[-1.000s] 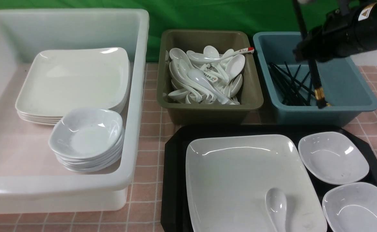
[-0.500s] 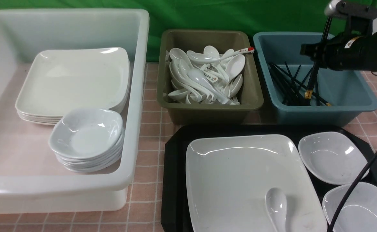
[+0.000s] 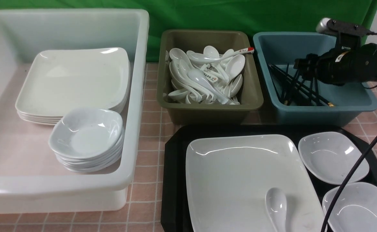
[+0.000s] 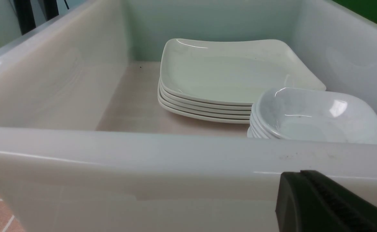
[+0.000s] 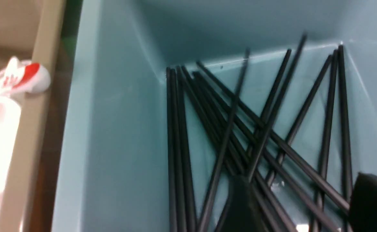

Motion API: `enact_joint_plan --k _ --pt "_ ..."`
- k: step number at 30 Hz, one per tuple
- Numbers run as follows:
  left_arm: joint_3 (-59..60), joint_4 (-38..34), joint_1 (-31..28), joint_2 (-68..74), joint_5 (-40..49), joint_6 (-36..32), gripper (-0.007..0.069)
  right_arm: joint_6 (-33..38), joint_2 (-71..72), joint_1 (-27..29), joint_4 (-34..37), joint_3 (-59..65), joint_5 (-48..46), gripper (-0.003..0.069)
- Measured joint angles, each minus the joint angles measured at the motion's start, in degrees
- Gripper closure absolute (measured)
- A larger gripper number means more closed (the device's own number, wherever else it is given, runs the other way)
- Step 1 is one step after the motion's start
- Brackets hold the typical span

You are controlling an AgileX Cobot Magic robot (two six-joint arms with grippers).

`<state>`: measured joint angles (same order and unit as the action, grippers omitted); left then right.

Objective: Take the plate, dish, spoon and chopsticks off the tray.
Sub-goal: Use the right arm to put the chopsticks into the small storage box on the right, then use the right arm to grab a soup spoon from the plate

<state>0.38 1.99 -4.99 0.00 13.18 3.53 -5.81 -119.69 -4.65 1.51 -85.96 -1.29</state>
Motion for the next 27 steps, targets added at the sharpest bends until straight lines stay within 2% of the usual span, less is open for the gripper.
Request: enact_joint_plan --k 3,5,6,7,9,10,11,13,15,17,20,23,25,26,27 --pt "0.00 0.00 0.00 0.00 0.00 0.00 0.0604 0.08 3.31 0.00 0.00 0.00 -5.13 0.0185" --pt "0.00 0.00 0.00 0.00 0.00 0.00 0.0604 1.03 6.01 0.00 0.00 0.00 -9.69 0.0240" --pt "0.00 0.00 0.00 0.00 0.00 0.00 0.0604 2.25 8.84 0.00 0.00 0.00 -13.62 0.0294" --pt "0.00 0.00 0.00 0.00 0.00 0.00 0.0604 2.48 9.26 0.00 0.00 0.00 -15.08 0.0315" --pt "0.00 0.00 0.00 0.00 0.00 0.00 0.0604 5.41 15.39 -0.07 -0.05 -0.05 -26.81 0.0461" --pt "0.00 0.00 0.00 0.00 0.00 0.00 0.0604 5.81 15.87 -0.07 -0.05 -0.05 -26.80 0.0474" --pt "0.00 0.00 0.00 0.00 0.00 0.00 0.0604 6.53 19.67 -0.11 0.01 -0.20 -35.31 0.0568" --pt "0.00 0.00 0.00 0.00 0.00 0.00 0.0604 6.81 23.59 -0.11 0.34 -0.25 -45.67 0.0622" --pt "0.00 0.00 0.00 0.00 0.00 0.00 0.0604 7.22 27.39 -0.11 1.90 0.52 -56.17 0.0629" --pt "0.00 0.00 0.00 0.00 0.00 0.00 0.0604 7.91 30.48 -0.44 3.80 3.06 -62.54 0.0629" --pt "0.00 0.00 0.00 0.00 0.00 0.00 0.0604 8.00 34.65 -2.71 5.04 9.70 -62.80 0.0629" --pt "0.00 0.00 0.00 0.00 0.00 0.00 0.0604 7.29 38.16 -8.40 6.45 19.97 -59.40 0.0610" --pt "0.00 0.00 0.00 0.00 0.00 0.00 0.0604 5.81 38.77 -14.44 7.03 26.79 -56.13 0.0559" --pt "0.00 0.00 0.00 0.00 0.00 0.00 0.0604 5.49 38.77 -15.03 7.02 27.32 -55.76 0.0551" --pt "0.00 0.00 0.00 0.00 0.00 0.00 0.0604 4.19 38.31 -19.19 7.18 30.64 -52.92 0.0486"
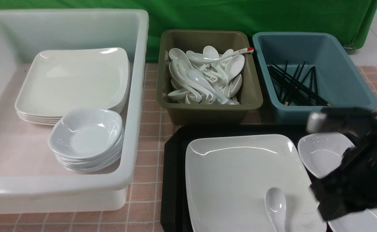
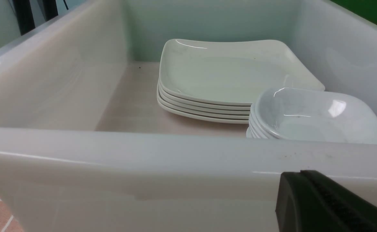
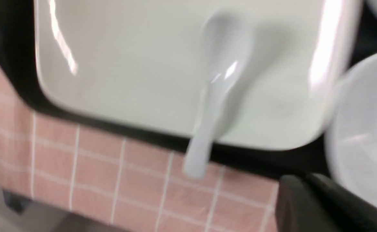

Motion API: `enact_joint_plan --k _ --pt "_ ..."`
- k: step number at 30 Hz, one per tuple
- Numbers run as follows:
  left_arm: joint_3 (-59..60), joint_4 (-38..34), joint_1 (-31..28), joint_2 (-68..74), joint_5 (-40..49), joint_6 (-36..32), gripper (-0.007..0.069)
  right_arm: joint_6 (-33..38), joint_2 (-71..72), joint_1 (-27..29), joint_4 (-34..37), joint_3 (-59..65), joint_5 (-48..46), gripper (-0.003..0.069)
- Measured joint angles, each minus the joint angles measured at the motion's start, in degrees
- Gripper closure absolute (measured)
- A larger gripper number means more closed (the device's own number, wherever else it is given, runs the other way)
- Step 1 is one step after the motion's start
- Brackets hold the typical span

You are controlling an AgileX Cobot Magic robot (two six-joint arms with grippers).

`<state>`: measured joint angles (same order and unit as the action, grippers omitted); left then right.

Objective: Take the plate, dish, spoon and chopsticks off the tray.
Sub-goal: Use the right arm to grab a soup spoon from the plate

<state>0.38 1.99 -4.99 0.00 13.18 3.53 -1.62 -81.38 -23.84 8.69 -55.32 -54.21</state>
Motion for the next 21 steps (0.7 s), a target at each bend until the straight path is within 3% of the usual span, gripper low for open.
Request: enact_joint_plan --k 2,3,4,7,13,21 --pt "0.00 0.00 0.00 0.00 0.00 0.00 0.0604 -1.66 -1.57 -6.09 0.07 2.76 4.71 0.0347" --pt "0.00 0.00 0.00 0.00 0.00 0.00 0.0604 -1.80 -1.77 -6.56 0.07 2.87 4.71 0.0347" --pt "0.00 0.00 0.00 0.00 0.00 0.00 0.0604 -3.23 -3.59 -10.16 0.14 3.17 7.81 0.0251" --pt "0.00 0.00 0.00 0.00 0.00 0.00 0.0604 -5.89 -6.69 -13.04 0.20 3.17 12.01 0.0160" --pt "0.00 0.00 0.00 0.00 0.00 0.00 0.0604 -12.49 -12.91 -13.53 -3.55 3.12 15.59 0.0131" --pt "0.00 0.00 0.00 0.00 0.00 0.00 0.0604 -14.34 -16.77 -13.53 -4.66 2.83 18.94 0.0131"
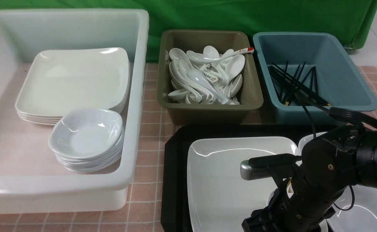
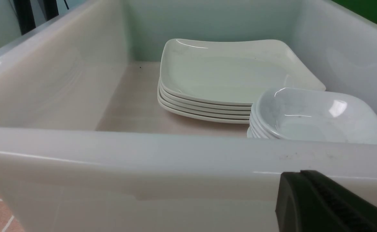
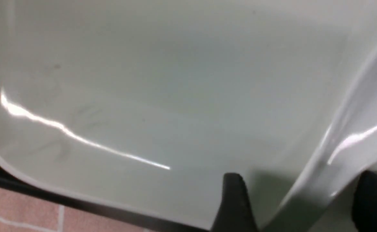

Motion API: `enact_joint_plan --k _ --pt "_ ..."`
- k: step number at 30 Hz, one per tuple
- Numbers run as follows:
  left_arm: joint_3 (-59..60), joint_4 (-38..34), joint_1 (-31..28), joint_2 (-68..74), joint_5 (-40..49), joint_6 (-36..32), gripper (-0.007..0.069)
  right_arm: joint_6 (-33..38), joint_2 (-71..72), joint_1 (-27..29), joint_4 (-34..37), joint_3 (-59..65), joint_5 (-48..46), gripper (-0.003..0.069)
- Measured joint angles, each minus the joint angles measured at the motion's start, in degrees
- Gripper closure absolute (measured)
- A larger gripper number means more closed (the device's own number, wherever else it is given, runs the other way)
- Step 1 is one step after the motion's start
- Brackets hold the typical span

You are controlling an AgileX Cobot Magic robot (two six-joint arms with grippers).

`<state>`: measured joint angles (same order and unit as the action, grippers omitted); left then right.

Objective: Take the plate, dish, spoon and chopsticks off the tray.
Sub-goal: Use the right arm to grab a soup spoon from the plate

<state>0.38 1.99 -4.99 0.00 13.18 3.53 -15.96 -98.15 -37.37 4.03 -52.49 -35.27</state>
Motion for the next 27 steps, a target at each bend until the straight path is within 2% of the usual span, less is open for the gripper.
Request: enact_joint_plan --k 6,8,11,12,13,14,21,27 --pt "0.00 0.00 0.00 0.00 0.00 0.00 0.0604 -0.54 -0.49 0.00 0.00 -0.16 1.34 0.0139" --pt "0.00 0.00 0.00 0.00 0.00 0.00 0.0604 -1.15 -0.49 0.00 0.00 -0.16 1.52 0.0194" --pt "0.00 0.00 0.00 0.00 0.00 0.00 0.0604 -1.53 -0.66 0.00 0.00 -0.16 1.63 0.0358" --pt "0.00 0.00 0.00 0.00 0.00 0.00 0.0604 -1.53 -0.66 0.00 0.00 -0.16 1.63 0.0370" --pt "0.00 0.00 0.00 0.00 0.00 0.00 0.0604 -1.53 -0.66 0.00 0.00 -0.16 1.79 0.0453" --pt "0.00 0.00 0.00 0.00 0.00 0.00 0.0604 -1.58 -0.66 0.00 0.06 -0.16 1.85 0.0468" --pt "0.00 0.00 0.00 0.00 0.00 0.00 0.0604 -0.78 0.09 0.00 0.12 -3.52 -0.99 0.0461" --pt "0.00 0.00 0.00 0.00 0.00 0.00 0.0604 1.88 3.25 0.00 0.23 -13.72 -3.64 0.0461"
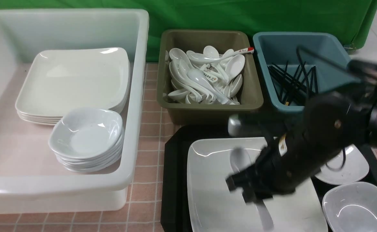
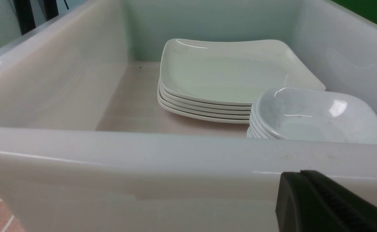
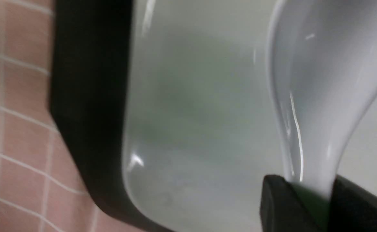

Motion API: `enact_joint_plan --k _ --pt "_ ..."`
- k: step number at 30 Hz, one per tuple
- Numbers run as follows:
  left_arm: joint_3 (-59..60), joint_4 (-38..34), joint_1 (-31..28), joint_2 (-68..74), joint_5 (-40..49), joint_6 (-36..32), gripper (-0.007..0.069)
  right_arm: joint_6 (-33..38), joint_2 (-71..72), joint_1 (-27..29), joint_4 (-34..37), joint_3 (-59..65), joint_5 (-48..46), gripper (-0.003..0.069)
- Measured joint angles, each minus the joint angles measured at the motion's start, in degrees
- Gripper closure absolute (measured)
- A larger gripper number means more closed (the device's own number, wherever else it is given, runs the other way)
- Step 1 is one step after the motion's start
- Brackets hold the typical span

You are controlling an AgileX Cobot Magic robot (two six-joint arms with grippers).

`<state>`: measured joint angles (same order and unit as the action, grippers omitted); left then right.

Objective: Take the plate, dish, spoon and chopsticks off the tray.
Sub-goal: Use the right arm to grab a soup spoon from the plate, then use the right arm to put the soup spoon into the small storage box in the middle

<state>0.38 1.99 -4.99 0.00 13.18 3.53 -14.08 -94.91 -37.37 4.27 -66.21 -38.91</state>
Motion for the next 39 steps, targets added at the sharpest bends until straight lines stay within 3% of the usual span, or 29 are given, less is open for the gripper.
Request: enact_joint_plan --k 4,7,10,17,21,26,29,33,39 --pt "0.00 0.00 0.00 0.00 0.00 0.00 0.0604 2.72 0.11 0.41 -0.05 -6.37 5.22 0.0461" --pt "0.00 0.00 0.00 0.00 0.00 0.00 0.0604 4.54 -0.90 2.01 -0.05 -10.14 14.73 0.0461" --pt "0.00 0.00 0.00 0.00 0.00 0.00 0.0604 5.49 -5.11 5.34 -0.17 -15.03 26.20 0.0461" --pt "0.00 0.00 0.00 0.00 0.00 0.00 0.0604 5.57 -17.96 9.80 -0.21 -22.60 38.91 0.0461" --pt "0.00 0.00 0.00 0.00 0.00 0.00 0.0604 5.57 -24.10 10.60 -0.21 -24.54 41.07 0.0415" --pt "0.00 0.00 0.00 0.00 0.00 0.00 0.0604 5.61 -25.29 10.67 -0.16 -24.81 40.65 0.0272" --pt "0.00 0.00 0.00 0.00 0.00 0.00 0.0604 5.69 -22.63 10.67 -0.16 -24.92 37.55 0.0259" --pt "0.00 0.00 0.00 0.00 0.00 0.00 0.0604 7.34 -16.35 10.69 -0.21 -26.09 27.90 0.0331" --pt "0.00 0.00 0.00 0.00 0.00 0.00 0.0604 17.60 1.14 10.69 -0.16 -27.86 2.93 0.0611"
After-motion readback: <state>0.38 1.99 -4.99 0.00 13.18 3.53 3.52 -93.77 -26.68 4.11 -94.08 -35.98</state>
